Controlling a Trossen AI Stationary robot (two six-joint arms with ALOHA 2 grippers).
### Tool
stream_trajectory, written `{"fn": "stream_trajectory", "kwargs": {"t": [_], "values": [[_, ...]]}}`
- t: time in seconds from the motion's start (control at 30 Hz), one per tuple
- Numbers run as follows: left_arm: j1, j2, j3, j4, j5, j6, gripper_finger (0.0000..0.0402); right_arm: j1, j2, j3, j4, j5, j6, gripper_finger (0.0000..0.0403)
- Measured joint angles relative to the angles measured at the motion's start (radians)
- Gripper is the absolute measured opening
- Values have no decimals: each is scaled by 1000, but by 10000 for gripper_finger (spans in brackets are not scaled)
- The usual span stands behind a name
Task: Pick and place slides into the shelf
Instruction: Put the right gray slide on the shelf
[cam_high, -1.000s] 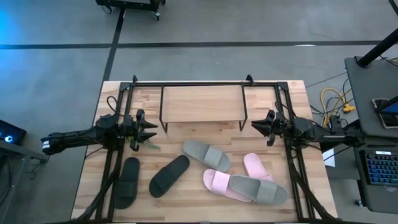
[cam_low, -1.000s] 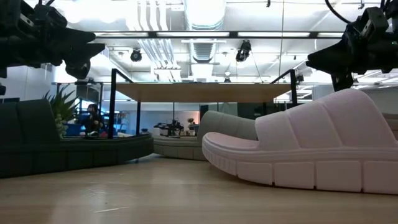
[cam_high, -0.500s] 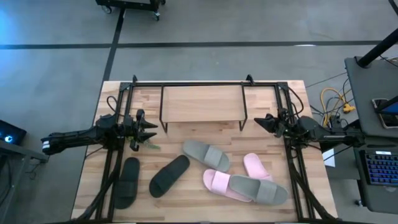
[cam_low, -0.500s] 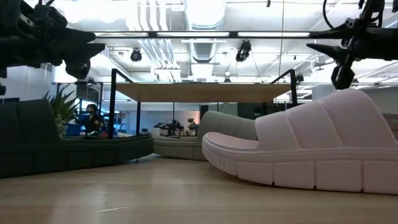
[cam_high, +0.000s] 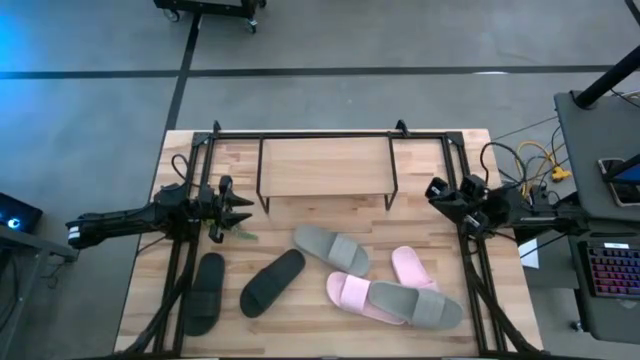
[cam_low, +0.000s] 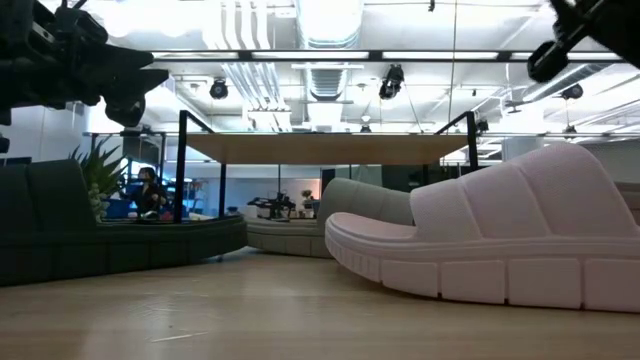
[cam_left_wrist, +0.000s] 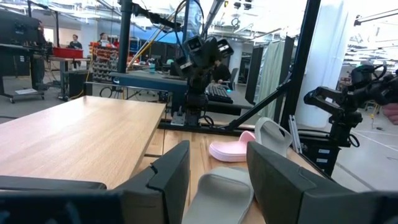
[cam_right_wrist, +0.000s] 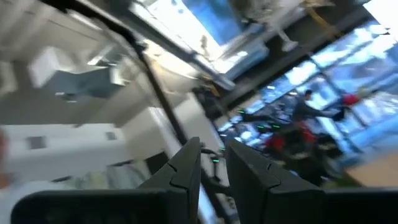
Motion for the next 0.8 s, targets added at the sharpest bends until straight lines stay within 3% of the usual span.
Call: {"fn": "stream_trajectory", "kwargs": {"t": [0.27,0.57,0.8], "values": [[0,0,0,0,0,0,145,0,37,0,-11,-34,95,68],[0,1,0,0,0,0,145,0,37,0,11,-70,72,68],[0,1,0,0,0,0,145,0,37,0,9,80,-19,68]]}}
